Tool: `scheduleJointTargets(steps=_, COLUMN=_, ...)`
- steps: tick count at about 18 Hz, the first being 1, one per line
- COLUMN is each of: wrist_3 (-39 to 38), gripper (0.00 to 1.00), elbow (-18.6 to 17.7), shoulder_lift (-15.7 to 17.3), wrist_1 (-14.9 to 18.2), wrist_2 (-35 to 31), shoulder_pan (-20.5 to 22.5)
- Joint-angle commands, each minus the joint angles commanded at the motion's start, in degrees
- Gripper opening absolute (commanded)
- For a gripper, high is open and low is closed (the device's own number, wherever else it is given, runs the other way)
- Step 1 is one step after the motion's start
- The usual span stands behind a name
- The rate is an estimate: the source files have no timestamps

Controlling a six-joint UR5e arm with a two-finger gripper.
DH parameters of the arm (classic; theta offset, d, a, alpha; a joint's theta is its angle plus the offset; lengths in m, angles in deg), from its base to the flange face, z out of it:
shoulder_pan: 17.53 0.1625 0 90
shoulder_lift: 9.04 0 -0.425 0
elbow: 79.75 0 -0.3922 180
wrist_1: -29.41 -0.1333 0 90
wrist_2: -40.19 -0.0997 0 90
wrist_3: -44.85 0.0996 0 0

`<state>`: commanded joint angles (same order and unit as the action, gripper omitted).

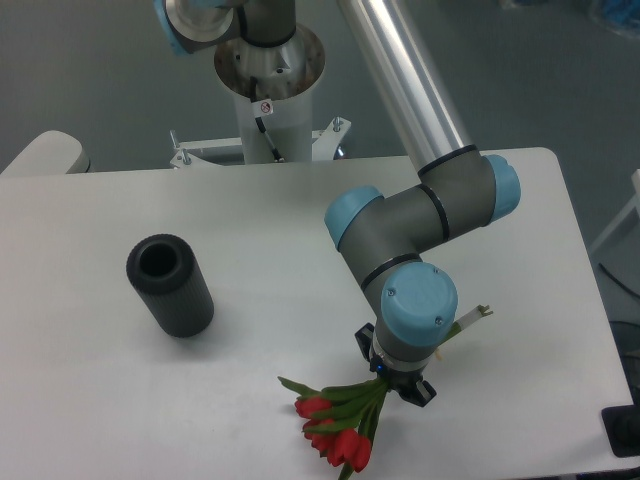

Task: Insert the flowers into the vase
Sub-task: 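Hold the red tulip bunch by the stems in the gripper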

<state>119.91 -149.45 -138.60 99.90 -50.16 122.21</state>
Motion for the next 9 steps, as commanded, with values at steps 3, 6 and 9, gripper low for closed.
scheduleJointTargets(steps=3, wrist_3=0.0, gripper=0.0, elbow=-0.3, shoulder_lift=0.1, wrist_1=-0.1, wrist_2=0.0, shoulder_pan=0.0)
scheduleJointTargets(steps=6, wrist_3=-0.2, gripper=0.0, elbow=-0.5, shoulder_lift=0.3, wrist_1=-0.1, wrist_2=0.2, shoulder_pan=-0.2)
scheduleJointTargets(steps=9, wrist_3=-3.7, gripper=0.0, elbow=-1.8, shoulder_lift=1.0, wrist_1=-0.3, wrist_2=0.9, shoulder_pan=-0.8)
